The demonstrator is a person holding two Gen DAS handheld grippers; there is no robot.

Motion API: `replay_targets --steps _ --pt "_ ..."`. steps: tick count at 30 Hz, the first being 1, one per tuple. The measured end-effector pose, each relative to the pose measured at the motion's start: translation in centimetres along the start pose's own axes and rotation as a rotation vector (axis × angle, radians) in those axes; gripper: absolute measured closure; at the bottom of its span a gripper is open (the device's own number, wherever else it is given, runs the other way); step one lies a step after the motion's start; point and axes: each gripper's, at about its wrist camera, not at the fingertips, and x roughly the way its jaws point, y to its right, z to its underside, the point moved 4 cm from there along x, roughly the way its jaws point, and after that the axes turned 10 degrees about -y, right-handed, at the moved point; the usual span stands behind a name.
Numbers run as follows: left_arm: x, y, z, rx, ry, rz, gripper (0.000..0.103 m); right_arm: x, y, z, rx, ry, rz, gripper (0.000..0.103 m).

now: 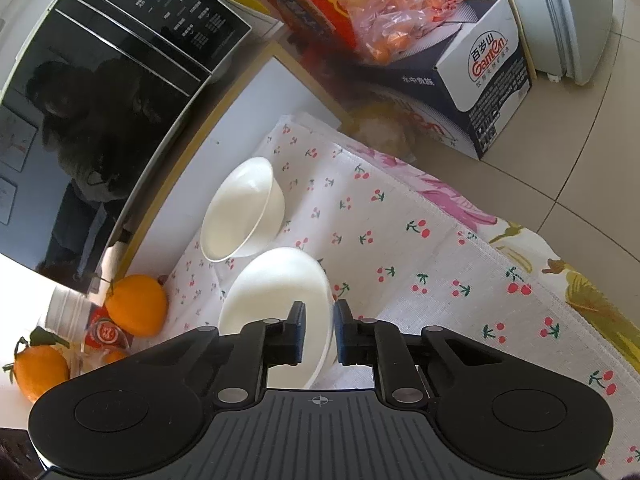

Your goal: Organize plates and bowls

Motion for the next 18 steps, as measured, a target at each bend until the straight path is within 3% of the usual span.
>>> replay_targets --steps 18 --pt "-3.1 0.6 0.4 0.014 0.055 -0.005 0.092 -2.6 -1.7 0.2 -0.054 0.023 -0.02 0.089"
